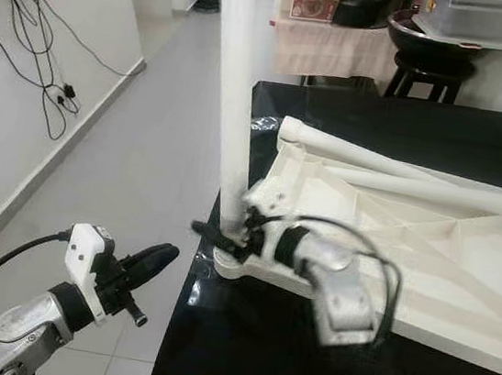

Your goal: Building children table

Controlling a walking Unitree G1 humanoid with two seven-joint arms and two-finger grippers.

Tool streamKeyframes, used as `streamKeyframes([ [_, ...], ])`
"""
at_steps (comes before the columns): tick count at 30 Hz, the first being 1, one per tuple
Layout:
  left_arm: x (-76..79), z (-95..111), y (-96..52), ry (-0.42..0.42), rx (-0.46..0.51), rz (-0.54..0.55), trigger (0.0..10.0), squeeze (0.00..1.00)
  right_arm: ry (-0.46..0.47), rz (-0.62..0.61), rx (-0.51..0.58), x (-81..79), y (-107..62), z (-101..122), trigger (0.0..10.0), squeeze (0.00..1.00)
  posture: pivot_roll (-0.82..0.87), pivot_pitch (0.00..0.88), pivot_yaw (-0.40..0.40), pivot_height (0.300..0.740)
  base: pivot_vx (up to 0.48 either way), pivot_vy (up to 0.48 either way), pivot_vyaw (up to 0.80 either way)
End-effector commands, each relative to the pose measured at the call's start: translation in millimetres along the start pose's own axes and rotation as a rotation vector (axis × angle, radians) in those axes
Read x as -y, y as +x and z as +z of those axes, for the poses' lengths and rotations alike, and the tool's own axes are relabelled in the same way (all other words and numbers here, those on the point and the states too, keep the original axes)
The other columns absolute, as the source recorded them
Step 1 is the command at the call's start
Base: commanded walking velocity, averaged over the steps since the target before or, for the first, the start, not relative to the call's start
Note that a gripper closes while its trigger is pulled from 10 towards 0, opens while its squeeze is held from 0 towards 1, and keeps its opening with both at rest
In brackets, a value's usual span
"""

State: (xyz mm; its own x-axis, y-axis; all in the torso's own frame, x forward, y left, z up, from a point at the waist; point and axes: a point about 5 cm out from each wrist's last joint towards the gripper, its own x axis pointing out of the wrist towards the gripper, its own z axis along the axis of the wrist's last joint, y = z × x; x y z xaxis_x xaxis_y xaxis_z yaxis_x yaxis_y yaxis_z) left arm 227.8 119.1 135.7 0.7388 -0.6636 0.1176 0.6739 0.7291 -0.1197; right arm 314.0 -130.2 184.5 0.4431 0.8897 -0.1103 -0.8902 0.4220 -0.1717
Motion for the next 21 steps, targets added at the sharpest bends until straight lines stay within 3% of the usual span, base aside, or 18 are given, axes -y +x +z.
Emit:
streamKeyframes([
  [1, -1.3, -3.1, -1.6, 0.007, -0.013, 0.013, 10.0, 0.0, 0.015, 0.159, 0.005, -7.0, 6.1, -0.3, 10.0, 0.0, -0.01, 0.033, 0.035, 0.74, 0.0, 0.0, 0.0],
  [10, -0.2, -3.2, -1.9, 0.001, -0.013, 0.009, 10.0, 0.0, 0.029, 0.26, -0.021, 11.1, 12.0, 2.4, 10.0, 0.0, 0.0, 0.037, 0.035, 0.74, 0.0, 0.0, 0.0],
  [11, 0.2, -3.1, -2.1, 0.0, -0.013, 0.008, 10.0, 0.0, 0.04, 0.259, -0.015, 14.8, 14.2, 2.9, 0.0, 0.0, 0.01, 0.039, 0.036, 0.74, 0.0, 0.0, 0.0],
  [21, 2.1, -2.2, -3.2, -0.002, -0.011, 0.009, 10.0, 0.0, 0.06, 0.267, -0.01, 23.7, 11.9, -1.3, 0.0, 0.0, 0.0, 0.051, 0.033, 0.74, 0.0, 0.0, 0.0],
])
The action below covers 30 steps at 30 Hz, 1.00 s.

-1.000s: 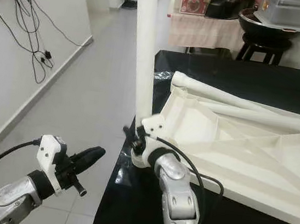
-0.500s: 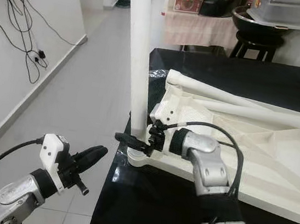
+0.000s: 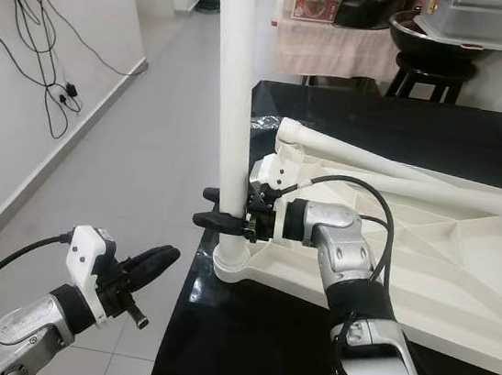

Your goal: Building children table

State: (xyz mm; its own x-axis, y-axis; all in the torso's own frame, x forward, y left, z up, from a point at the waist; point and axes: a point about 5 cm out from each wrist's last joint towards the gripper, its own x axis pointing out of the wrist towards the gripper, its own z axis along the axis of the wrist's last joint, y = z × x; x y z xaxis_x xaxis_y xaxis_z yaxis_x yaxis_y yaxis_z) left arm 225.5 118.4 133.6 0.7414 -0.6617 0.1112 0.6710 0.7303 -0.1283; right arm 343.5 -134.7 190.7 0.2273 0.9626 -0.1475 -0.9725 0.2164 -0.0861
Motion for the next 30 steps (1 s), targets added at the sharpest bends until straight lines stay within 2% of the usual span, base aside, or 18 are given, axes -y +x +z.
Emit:
streamKeyframes([
  [1, 0.5, 0.2, -1.7, 0.006, -0.004, 0.005, 10.0, 0.0, 0.0, 0.032, -0.001, -4.2, 3.7, -4.7, 0.0, 0.0, 0.0, 0.052, 0.033, 0.74, 0.0, 0.0, 0.0],
  [8, 0.8, 0.6, -1.9, 0.005, -0.001, 0.006, 10.0, 0.0, -0.026, -0.082, 0.009, -11.2, 0.7, -11.9, 0.0, 0.0, -0.01, 0.057, 0.031, 0.74, 0.0, 0.0, 0.0],
  [9, 0.6, 0.9, -2.2, 0.004, 0.0, 0.006, 10.0, 0.0, -0.011, -0.155, 0.017, -16.5, 2.5, -16.9, 0.0, 0.0, -0.02, 0.061, 0.027, 0.74, 0.0, 0.0, 0.0],
  [10, 0.0, 1.3, -2.5, 0.005, 0.001, 0.007, 10.0, 0.0, 0.001, -0.359, 0.035, -18.3, 9.3, -21.8, 0.0, 0.0, -0.02, 0.067, 0.024, 0.74, 0.0, 0.0, 0.0],
  [12, 0.0, 1.3, -2.5, 0.005, 0.001, 0.007, 10.0, 0.0, 0.001, -0.359, 0.035, -18.3, 9.3, -21.8, 0.0, 0.0, -0.02, 0.067, 0.024, 0.74, 0.0, 0.0, 0.0],
  [13, -1.3, 1.6, -2.9, 0.006, 0.002, 0.008, 10.0, 0.0, 0.108, -0.691, 0.04, -26.5, 15.9, -35.2, 0.0, 0.0, -0.03, 0.068, 0.034, 0.74, 0.0, 0.0, 0.0],
  [15, -1.3, 1.6, -2.9, 0.006, 0.002, 0.008, 10.0, 0.0, 0.108, -0.691, 0.04, -26.5, 15.9, -35.2, 0.0, 0.0, -0.03, 0.068, 0.034, 0.74, 0.0, 0.0, 0.0],
  [16, -2.0, 1.9, -2.6, 0.007, 0.0, 0.004, 10.0, 0.0, 0.053, -0.784, -0.005, -45.5, 26.6, -39.0, 0.0, 0.0, -0.01, 0.07, 0.031, 0.74, 0.0, 0.0, 0.0],
  [17, -3.3, 1.3, -2.9, 0.008, -0.002, 0.004, 10.0, 0.0, 0.034, -0.836, -0.017, -50.8, 31.3, -37.8, 0.0, 0.0, -0.04, 0.05, 0.049, 0.74, 0.0, 0.0, 0.0],
  [21, -4.2, 0.6, -1.7, 0.01, -0.004, 0.005, 10.0, 0.0, 0.107, -0.818, -0.035, -45.3, 31.1, -46.5, 0.0, 0.0, -0.02, 0.05, 0.033, 0.74, 0.0, 0.0, 0.0],
  [25, -4.9, 0.0, -2.4, 0.017, -0.003, 0.014, 10.0, 0.0, 0.102, -0.763, -0.039, -49.4, 38.5, -44.9, 0.0, 0.0, -0.02, 0.039, 0.035, 0.74, 0.0, 0.0, 0.0],
  [26, -5.0, -0.2, -2.4, 0.019, -0.002, 0.018, 10.0, 0.0, 0.132, -0.722, -0.02, -49.2, 40.8, -44.0, 10.0, 0.0, -0.02, 0.035, 0.035, 0.74, 0.0, 0.0, 0.0],
  [28, -5.1, -0.3, -2.3, 0.02, -0.002, 0.02, 10.0, 0.0, 0.157, -0.704, -0.007, -49.8, 42.2, -42.9, 10.0, 0.0, -0.02, 0.033, 0.033, 0.74, 0.0, 0.0, 0.0],
  [29, -5.1, -0.6, -2.1, 0.019, -0.003, 0.02, 10.0, 0.0, 0.149, -0.654, 0.01, -49.8, 42.8, -38.7, 10.0, 1.0, -0.02, 0.031, 0.034, 0.74, 0.0, 0.0, 0.0],
  [30, -5.1, -0.6, -2.1, 0.019, -0.003, 0.02, 10.0, 0.0, 0.149, -0.654, 0.01, -49.8, 42.8, -38.7, 10.0, 1.0, -0.02, 0.031, 0.034, 0.74, 0.0, 0.0, 0.0],
])
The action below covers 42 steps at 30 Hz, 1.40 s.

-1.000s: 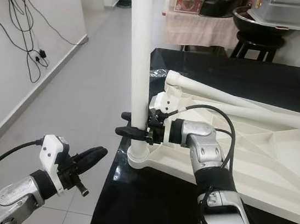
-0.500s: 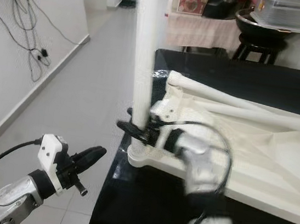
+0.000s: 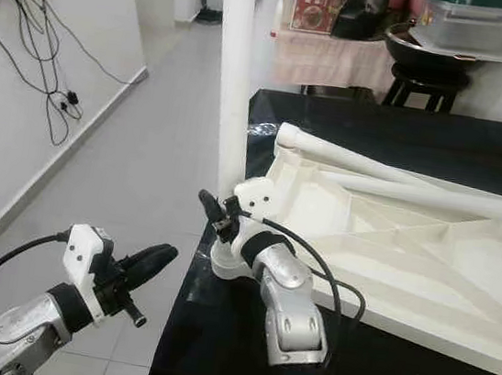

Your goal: Building children table

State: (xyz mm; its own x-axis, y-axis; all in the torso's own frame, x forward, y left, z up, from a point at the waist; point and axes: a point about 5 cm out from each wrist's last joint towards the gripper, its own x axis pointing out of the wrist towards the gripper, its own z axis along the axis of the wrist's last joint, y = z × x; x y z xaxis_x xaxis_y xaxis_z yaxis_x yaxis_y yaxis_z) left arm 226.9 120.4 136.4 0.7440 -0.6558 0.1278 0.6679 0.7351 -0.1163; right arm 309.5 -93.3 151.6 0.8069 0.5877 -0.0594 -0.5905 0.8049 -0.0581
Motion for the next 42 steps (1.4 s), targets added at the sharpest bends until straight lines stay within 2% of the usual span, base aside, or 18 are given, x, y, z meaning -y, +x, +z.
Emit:
streamKeyframes([
  [1, -2.9, -4.1, -1.9, 0.005, -0.021, 0.014, 10.0, 0.0, 0.048, 0.145, -0.013, -7.7, 1.2, -3.0, 10.0, 1.0, -0.02, 0.03, 0.036, 0.74, 0.0, 0.0, 0.0],
  [5, -2.3, -4.9, -0.9, 0.002, -0.023, 0.009, 10.0, 0.0, 0.039, 0.292, 0.034, -7.1, -0.5, 10.0, 10.0, 1.0, -0.02, 0.023, 0.033, 0.74, 0.0, 0.0, 0.0],
  [6, -2.3, -4.9, -0.9, 0.002, -0.023, 0.009, 10.0, 0.0, 0.039, 0.292, 0.034, -7.1, -0.5, 10.0, 10.0, 1.0, -0.02, 0.023, 0.033, 0.74, 0.0, 0.0, 0.0],
  [8, -1.6, -5.2, -0.2, 0.002, -0.023, 0.007, 10.0, 0.0, -0.048, 0.471, 0.03, 1.2, -3.4, 17.1, 10.0, 1.0, -0.01, 0.022, 0.029, 0.74, 0.0, 0.0, 0.0],
  [9, -1.3, -5.2, 0.1, 0.003, -0.023, 0.007, 10.0, 0.0, -0.089, 0.558, 0.013, 4.6, -5.5, 18.5, 10.0, 0.23, -0.01, 0.022, 0.027, 0.74, 0.0, 0.0, 0.0],
  [10, -1.3, -5.2, 0.1, 0.003, -0.023, 0.007, 10.0, 0.0, -0.089, 0.558, 0.013, 4.6, -5.5, 18.5, 10.0, 0.23, -0.01, 0.022, 0.027, 0.74, 0.0, 0.0, 0.0],
  [11, -1.1, -5.2, 0.2, 0.004, -0.022, 0.008, 10.0, 0.0, -0.116, 0.61, -0.007, 7.9, -6.2, 19.0, 10.0, 0.23, -0.01, 0.022, 0.027, 0.74, 0.0, 0.0, 0.0],
  [14, -1.1, -5.2, 0.2, 0.004, -0.022, 0.008, 10.0, 0.0, -0.116, 0.61, -0.007, 7.9, -6.2, 19.0, 10.0, 0.23, -0.01, 0.022, 0.027, 0.74, 0.0, 0.0, 0.0],
  [15, -0.8, -5.1, 0.0, 0.005, -0.022, 0.01, 10.0, 0.0, -0.124, 0.661, -0.02, 11.7, -5.5, 20.8, 10.0, 0.0, 0.0, 0.023, 0.026, 0.74, 0.0, 0.0, 0.0],
  [17, -0.1, -4.9, -0.7, 0.005, -0.022, 0.01, 10.0, 0.0, -0.115, 0.702, -0.044, 28.2, 4.4, 27.7, 10.0, 0.0, 0.01, 0.026, 0.026, 0.74, 0.0, 0.0, 0.0],
  [19, 0.9, -5.2, -1.4, 0.004, -0.023, 0.009, 10.0, 0.0, -0.09, 0.721, -0.051, 37.0, 9.0, 32.3, 10.0, 0.0, 0.02, 0.028, 0.027, 0.74, 0.0, 0.0, 0.0],
  [25, 1.9, -5.2, -2.2, 0.004, -0.026, 0.008, 10.0, 0.0, -0.058, 0.755, -0.076, 45.2, 14.0, 36.0, 10.0, 0.0, 0.02, 0.033, 0.025, 0.74, 0.0, 0.0, 0.0],
  [26, 2.2, -5.1, -2.3, 0.004, -0.026, 0.008, 10.0, 0.0, -0.045, 0.76, -0.083, 47.4, 15.6, 37.1, 9.1, 0.0, 0.03, 0.034, 0.024, 0.74, 0.0, 0.0, 0.0],
  [27, 2.2, -5.1, -2.3, 0.004, -0.026, 0.008, 10.0, 0.0, -0.045, 0.76, -0.083, 47.4, 15.6, 37.1, 9.1, 0.0, 0.03, 0.034, 0.024, 0.74, 0.0, 0.0, 0.0],
  [28, 2.7, -5.1, -2.3, 0.003, -0.027, 0.008, 10.0, 0.0, -0.022, 0.773, -0.088, 51.2, 17.2, 37.9, 0.0, 0.0, 0.03, 0.037, 0.023, 0.74, 0.0, 0.0, 0.0],
  [36, 3.0, -5.1, -2.2, 0.003, -0.027, 0.009, 10.0, 0.0, -0.007, 0.772, -0.106, 58.3, 16.3, 32.0, 0.0, 0.0, 0.03, 0.038, 0.023, 0.74, 0.0, 0.0, 0.0],
  [40, 2.6, -4.2, -1.7, 0.0, -0.021, 0.01, 10.0, 0.0, -0.012, 0.715, -0.105, 62.7, 9.5, 18.8, 0.0, 0.0, 0.01, 0.046, 0.027, 0.74, 0.0, 0.0, 0.0],
  [42, 2.6, -3.7, -1.7, 0.0, -0.019, 0.01, 10.0, 0.0, -0.052, 0.619, -0.114, 64.9, 6.7, 12.7, 0.0, 0.0, 0.01, 0.051, 0.025, 0.74, 0.0, 0.0, 0.0],
])
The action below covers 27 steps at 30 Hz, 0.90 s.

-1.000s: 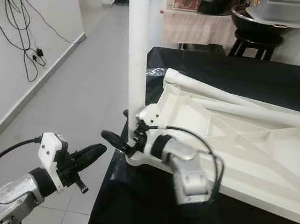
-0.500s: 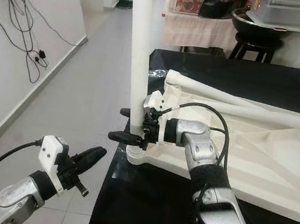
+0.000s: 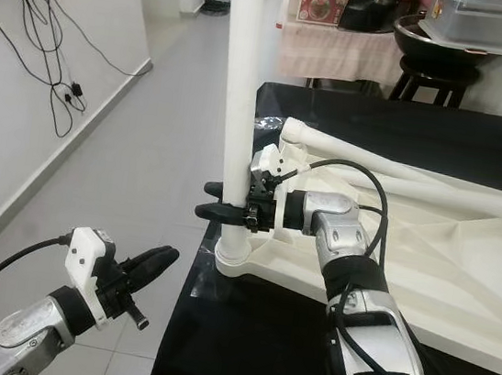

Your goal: Building children table

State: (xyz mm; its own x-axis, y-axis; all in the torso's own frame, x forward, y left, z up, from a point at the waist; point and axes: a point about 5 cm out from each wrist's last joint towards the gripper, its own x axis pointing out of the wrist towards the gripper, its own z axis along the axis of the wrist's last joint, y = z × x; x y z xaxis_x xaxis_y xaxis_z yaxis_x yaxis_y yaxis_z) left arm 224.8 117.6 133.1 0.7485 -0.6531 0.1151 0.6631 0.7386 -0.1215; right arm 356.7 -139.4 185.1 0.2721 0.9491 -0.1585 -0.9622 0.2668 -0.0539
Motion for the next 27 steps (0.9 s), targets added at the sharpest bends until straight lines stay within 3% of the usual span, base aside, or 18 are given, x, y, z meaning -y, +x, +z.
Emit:
streamKeyframes([
  [1, -0.5, 0.4, -1.8, 0.005, -0.006, 0.004, 10.0, 0.0, 0.025, -0.095, -0.061, -5.3, -0.6, -20.7, 0.0, 0.0, 0.0, 0.055, 0.021, 0.74, 0.0, 0.0, 0.0],
  [5, -1.1, 1.3, -3.2, 0.006, -0.004, 0.006, 10.0, 0.0, 0.043, -0.223, -0.057, -15.6, 0.2, -26.4, 0.0, 0.0, 0.0, 0.062, 0.015, 0.74, 0.0, 0.0, 0.0],
  [6, -2.1, 1.7, -4.4, 0.007, -0.003, 0.007, 10.0, 0.0, 0.114, -0.489, 0.017, -25.3, 11.3, -31.9, 0.0, 0.0, -0.02, 0.065, 0.016, 0.74, 0.0, 0.0, 0.0],
  [7, -3.5, 2.7, -5.2, 0.008, -0.001, 0.009, 10.0, 0.0, 0.268, -0.707, 0.04, -48.0, 19.6, -47.9, 0.0, 0.0, -0.04, 0.07, 0.027, 0.74, 0.0, 0.0, 0.0],
  [8, -4.3, 3.6, -5.3, 0.008, 0.001, 0.01, 10.0, 0.0, 0.311, -0.728, -0.008, -74.6, 27.5, -60.5, 0.0, 0.0, -0.04, 0.072, 0.033, 0.74, 0.0, 0.0, 0.0],
  [9, -4.3, 3.6, -5.3, 0.008, 0.001, 0.01, 10.0, 0.0, 0.311, -0.728, -0.008, -74.6, 27.5, -60.5, 0.0, 0.0, -0.04, 0.072, 0.033, 0.74, 0.0, 0.0, 0.0],
  [10, -6.7, 2.3, -4.1, 0.01, -0.002, 0.008, 10.0, 0.0, 0.211, -0.743, -0.021, -71.2, 25.2, -57.1, 0.0, 0.0, -0.06, 0.043, 0.062, 0.74, 0.0, 0.0, 0.0],
  [12, -6.7, 2.3, -4.1, 0.01, -0.002, 0.008, 10.0, 0.0, 0.211, -0.743, -0.021, -71.2, 25.2, -57.1, 0.0, 0.0, -0.06, 0.043, 0.062, 0.74, 0.0, 0.0, 0.0],
  [14, -7.2, 1.2, -2.0, 0.005, -0.005, 0.001, 10.0, 0.0, 0.202, -0.76, -0.022, -53.1, 17.7, -56.3, 0.0, 0.0, -0.03, 0.049, 0.038, 0.74, 0.0, 0.0, 0.0],
  [17, -7.8, 0.8, -1.2, 0.005, -0.008, -0.007, 10.0, 0.0, 0.164, -0.709, -0.046, -56.4, 27.9, -53.5, 0.0, 0.0, -0.04, 0.038, 0.043, 0.74, 0.0, 0.0, 0.0],
  [18, -8.2, 0.9, -1.6, 0.007, -0.006, -0.001, 10.0, 0.0, 0.153, -0.693, -0.055, -60.8, 31.7, -50.6, 3.4, 0.0, -0.04, 0.038, 0.044, 0.74, 0.0, 0.0, 0.0],
  [19, -8.7, 1.0, -1.9, 0.013, -0.004, 0.01, 10.0, 0.0, 0.166, -0.651, -0.039, -64.7, 35.2, -47.3, 10.0, 0.0, -0.03, 0.037, 0.04, 0.74, 0.0, 0.0, 0.0],
  [20, -8.7, 1.0, -1.9, 0.013, -0.004, 0.01, 10.0, 0.0, 0.166, -0.651, -0.039, -64.7, 35.2, -47.3, 10.0, 0.0, -0.03, 0.037, 0.04, 0.74, 0.0, 0.0, 0.0],
  [21, -8.7, 1.2, -1.7, 0.016, -0.003, 0.016, 10.0, 0.0, 0.197, -0.619, -0.022, -68.8, 36.6, -43.9, 10.0, 1.0, -0.03, 0.037, 0.04, 0.74, 0.0, 0.0, 0.0],
  [23, -8.7, 1.0, -1.5, 0.017, -0.003, 0.018, 10.0, 0.0, 0.217, -0.589, -0.007, -71.6, 37.5, -41.1, 10.0, 1.0, -0.02, 0.032, 0.041, 0.74, 0.0, 0.0, 0.0],
  [25, -8.2, 0.4, -0.9, 0.014, -0.005, 0.012, 10.0, 0.0, 0.182, -0.443, 0.082, -73.6, 38.1, -23.2, 10.0, 1.0, -0.02, 0.031, 0.04, 0.74, 0.0, 0.0, 0.0],
  [27, -8.2, 0.4, -0.9, 0.014, -0.005, 0.012, 10.0, 0.0, 0.182, -0.443, 0.082, -73.6, 38.1, -23.2, 10.0, 1.0, -0.02, 0.031, 0.04, 0.74, 0.0, 0.0, 0.0],
])
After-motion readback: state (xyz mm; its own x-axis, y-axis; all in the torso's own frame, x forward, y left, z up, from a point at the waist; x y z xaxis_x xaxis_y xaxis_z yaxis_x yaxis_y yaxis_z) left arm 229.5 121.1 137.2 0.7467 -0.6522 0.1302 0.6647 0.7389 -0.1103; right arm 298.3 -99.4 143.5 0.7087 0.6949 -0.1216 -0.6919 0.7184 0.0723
